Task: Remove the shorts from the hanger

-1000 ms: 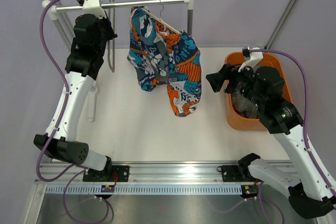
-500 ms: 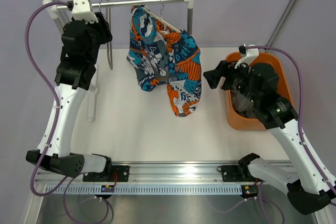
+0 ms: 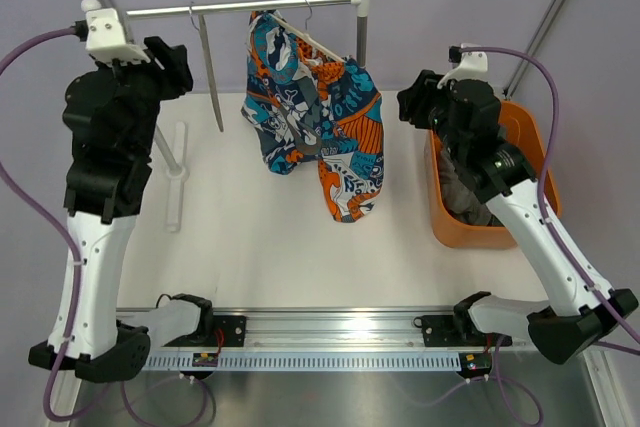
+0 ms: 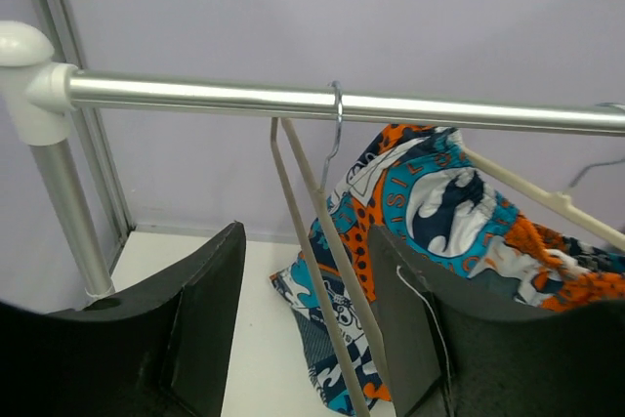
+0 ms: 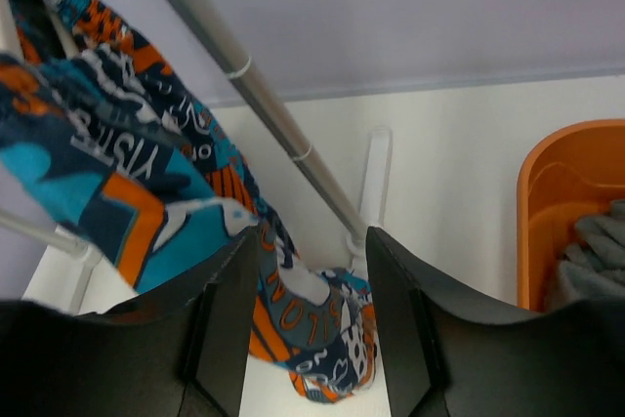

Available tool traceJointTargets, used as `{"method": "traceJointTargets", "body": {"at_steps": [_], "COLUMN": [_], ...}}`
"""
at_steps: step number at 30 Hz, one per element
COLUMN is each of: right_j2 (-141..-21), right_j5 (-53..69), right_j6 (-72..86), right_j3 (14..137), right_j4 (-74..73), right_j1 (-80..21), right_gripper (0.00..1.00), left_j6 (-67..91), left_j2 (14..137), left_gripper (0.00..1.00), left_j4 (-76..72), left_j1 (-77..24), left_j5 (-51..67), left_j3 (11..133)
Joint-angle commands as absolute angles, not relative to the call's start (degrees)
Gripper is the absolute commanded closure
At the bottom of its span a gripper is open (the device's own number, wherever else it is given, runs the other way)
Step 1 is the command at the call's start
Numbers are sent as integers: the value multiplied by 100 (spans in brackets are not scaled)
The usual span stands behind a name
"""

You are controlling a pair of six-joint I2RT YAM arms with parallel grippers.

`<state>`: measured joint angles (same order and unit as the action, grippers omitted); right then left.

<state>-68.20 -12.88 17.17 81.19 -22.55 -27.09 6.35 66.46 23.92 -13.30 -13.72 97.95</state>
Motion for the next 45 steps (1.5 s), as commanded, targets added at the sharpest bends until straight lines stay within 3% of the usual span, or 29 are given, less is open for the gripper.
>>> {"method": "traceJointTargets", "body": {"at_steps": [1,7,12,17,21,36,45], "right_j2": [-7118,-7795,-8393,-8508,-8587,-8297,-8235], "right_j5": [-1978,-1215,-133,-26,-35,-141,-211], "right_j6": [1740,2205,2460,2540,2487,2698,2795], "right_j3": [8560,8771,9070,8921,8912,8165,8104], "right_j4": [-1732,-1266,-967,-607,-650,-352,-273], "right_j1": [-2593,-2084,-2065,-2302,-2619,-3287,-3603], "right_gripper": [46,46,45,45,45,45,45], "left_j6": [904,1309,1063,1116,1327,1029,949], "left_j2": [6118,6055,6406,7222,7768,9729,10151], "left_gripper": [43,41,37,35,28,23,23], "left_j4": [2197,2426,2513,2715,2689,3067,3164], "left_j1": [-1345,-1660,-2987,-3611,-3744,-3867,-3867], "left_j5": [-915,-114,-948,-1686,-1942,-2716,-2988], "left_j3": [9773,9888,10010,10536,10870,12910,13175]}}
